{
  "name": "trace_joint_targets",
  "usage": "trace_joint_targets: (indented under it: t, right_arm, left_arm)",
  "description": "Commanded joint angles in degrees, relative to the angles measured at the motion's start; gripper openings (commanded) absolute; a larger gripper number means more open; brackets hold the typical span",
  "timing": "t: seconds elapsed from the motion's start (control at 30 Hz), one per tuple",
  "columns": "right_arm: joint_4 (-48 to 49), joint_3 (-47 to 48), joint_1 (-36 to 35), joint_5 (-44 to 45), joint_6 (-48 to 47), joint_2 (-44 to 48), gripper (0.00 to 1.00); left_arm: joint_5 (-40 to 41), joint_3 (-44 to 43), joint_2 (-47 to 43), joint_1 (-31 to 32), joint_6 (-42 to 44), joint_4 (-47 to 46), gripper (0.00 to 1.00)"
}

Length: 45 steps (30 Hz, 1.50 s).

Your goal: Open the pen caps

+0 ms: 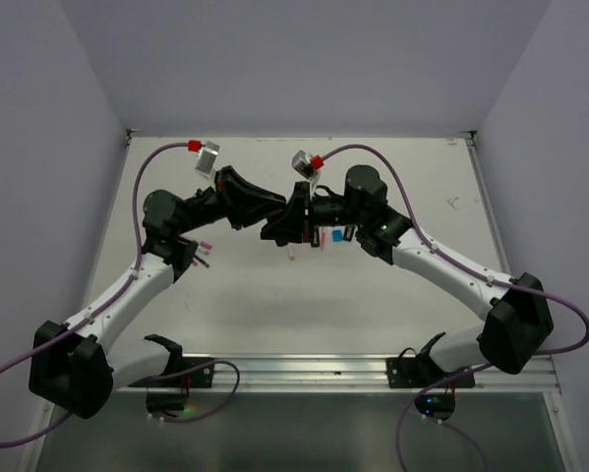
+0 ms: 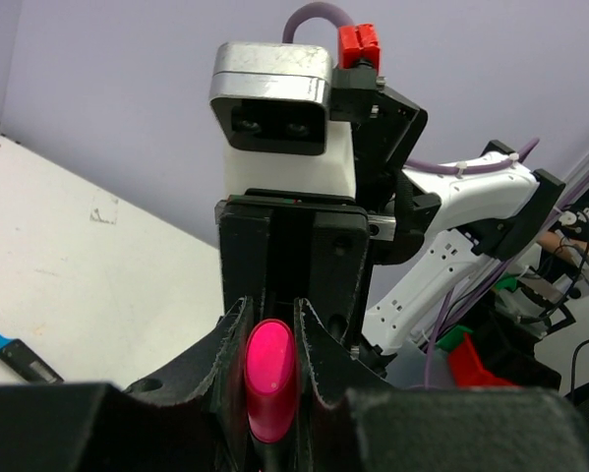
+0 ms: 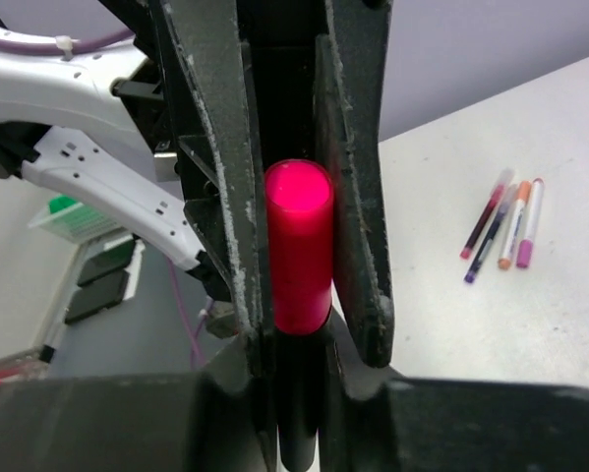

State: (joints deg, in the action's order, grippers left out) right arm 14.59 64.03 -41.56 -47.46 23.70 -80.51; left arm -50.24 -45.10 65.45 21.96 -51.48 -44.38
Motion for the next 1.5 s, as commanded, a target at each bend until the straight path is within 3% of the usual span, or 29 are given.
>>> trace_joint_targets:
  t: [0.0, 0.43, 0.9, 1.0, 1.13, 1.47]
  right_arm:
    - [5.79, -0.39, 0.69, -2.63, 2.48, 0.88, 0.0]
    - [9.4, -10.15, 1.66, -7.38, 5.39, 3.25, 0.0]
    - [2.81, -19.64, 1.66, -8.17, -4.37, 3.87, 0.0]
    - [6.31, -22.27, 1.66, -8.35, -2.27, 2.99, 0.0]
    - [18.15, -26.58, 1.66, -9.14, 4.41, 1.67, 0.0]
    - [21.89, -31.07, 2.01, -7.73, 8.64, 3.34, 0.0]
  left_arm:
    - [-0.65, -0.34, 0.55, 0.28, -0.28, -4.39, 0.0]
    - [4.7, -2.7, 4.68, -1.65, -3.1, -18.37, 0.0]
    - [16.03, -5.79, 8.29, -2.44, -4.59, -26.18, 0.0]
    - [18.59, -6.05, 8.99, -2.44, -5.38, -28.99, 0.0]
    - [20.62, -6.75, 9.96, -2.44, -6.0, -31.91, 0.0]
    - [19.3, -5.7, 10.22, -3.41, -6.34, -33.75, 0.0]
